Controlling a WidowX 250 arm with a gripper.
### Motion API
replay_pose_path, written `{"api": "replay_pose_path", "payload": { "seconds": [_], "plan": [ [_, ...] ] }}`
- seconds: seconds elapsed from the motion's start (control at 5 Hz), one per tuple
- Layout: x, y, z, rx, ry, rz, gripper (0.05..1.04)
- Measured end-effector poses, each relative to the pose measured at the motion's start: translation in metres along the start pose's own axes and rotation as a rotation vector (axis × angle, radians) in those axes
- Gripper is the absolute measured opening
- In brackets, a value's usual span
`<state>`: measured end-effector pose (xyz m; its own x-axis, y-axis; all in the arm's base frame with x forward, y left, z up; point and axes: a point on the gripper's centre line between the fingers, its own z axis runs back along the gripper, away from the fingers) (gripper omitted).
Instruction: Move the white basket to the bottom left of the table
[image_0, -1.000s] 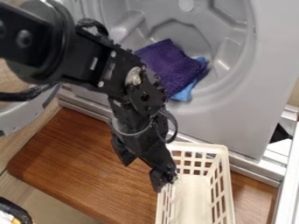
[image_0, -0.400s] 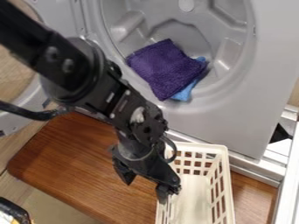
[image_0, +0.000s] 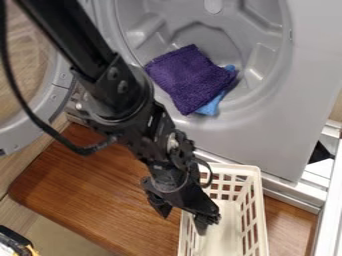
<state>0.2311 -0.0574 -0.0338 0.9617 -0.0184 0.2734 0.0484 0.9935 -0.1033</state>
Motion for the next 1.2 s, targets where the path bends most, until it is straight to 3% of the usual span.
{"api": "replay_pose_path", "payload": {
  "seconds": [0.4, 0.6, 1.0, 1.2],
  "plan": [
    [0.0, -0.004, -0.007, 0.001, 0.036, 0.039, 0.361],
    [0.001, -0.01, -0.007, 0.001, 0.035, 0.001, 0.167],
    [-0.003, -0.012, -0.002, -0.012, 0.051, -0.01, 0.102],
    [-0.005, -0.006, 0.014, -0.007, 0.059, -0.032, 0.098]
  ]
}}
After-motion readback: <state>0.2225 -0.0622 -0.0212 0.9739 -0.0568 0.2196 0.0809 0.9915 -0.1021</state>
